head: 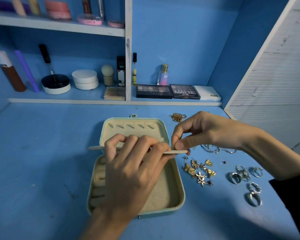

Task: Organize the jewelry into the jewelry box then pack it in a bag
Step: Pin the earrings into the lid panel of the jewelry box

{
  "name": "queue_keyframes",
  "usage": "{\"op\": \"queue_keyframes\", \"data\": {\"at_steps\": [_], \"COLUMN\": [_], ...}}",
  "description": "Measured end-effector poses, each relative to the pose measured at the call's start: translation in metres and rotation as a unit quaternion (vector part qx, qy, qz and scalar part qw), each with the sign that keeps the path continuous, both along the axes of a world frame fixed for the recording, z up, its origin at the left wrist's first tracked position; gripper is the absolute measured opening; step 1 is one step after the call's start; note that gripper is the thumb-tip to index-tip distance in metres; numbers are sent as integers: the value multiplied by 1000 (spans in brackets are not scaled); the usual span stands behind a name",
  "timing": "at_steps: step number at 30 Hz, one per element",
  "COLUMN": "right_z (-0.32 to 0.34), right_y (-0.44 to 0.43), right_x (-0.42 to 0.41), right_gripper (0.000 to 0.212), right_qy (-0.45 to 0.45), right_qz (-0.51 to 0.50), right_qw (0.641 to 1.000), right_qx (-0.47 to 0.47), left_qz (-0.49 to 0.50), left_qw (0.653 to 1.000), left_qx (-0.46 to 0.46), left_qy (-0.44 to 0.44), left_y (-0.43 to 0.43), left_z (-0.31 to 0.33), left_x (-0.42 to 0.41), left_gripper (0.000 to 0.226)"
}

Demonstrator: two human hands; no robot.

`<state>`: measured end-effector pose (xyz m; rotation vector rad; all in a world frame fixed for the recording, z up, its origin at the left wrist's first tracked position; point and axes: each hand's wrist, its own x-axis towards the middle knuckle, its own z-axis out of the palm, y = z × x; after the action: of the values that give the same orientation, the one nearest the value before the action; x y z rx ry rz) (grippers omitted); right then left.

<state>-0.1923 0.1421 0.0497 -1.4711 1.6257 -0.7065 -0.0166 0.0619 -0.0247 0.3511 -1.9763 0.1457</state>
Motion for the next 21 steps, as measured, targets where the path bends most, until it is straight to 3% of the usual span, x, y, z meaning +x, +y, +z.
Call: {"op": "queue_keyframes", "data": {"at_steps": [5,15,21], "right_z": [11,21,26], "right_y": [-7,-17,-21], "right_x": [1,7,9], "right_gripper": [9,18,8], "right_qy": [5,105,167], "right_qz": [29,73,68], "right_qw": [999,990,979], "right_qx": [34,64,98], "left_qz": [-1,9,20], "left_qw": [1000,1000,1000], "left_qx": [-3,-10,-16], "left_qy": [4,-12,-4], "left_y": [0,-1,0], "left_z": [0,-2,-4], "left_x": [0,1,1], "left_gripper": [26,20,18]}}
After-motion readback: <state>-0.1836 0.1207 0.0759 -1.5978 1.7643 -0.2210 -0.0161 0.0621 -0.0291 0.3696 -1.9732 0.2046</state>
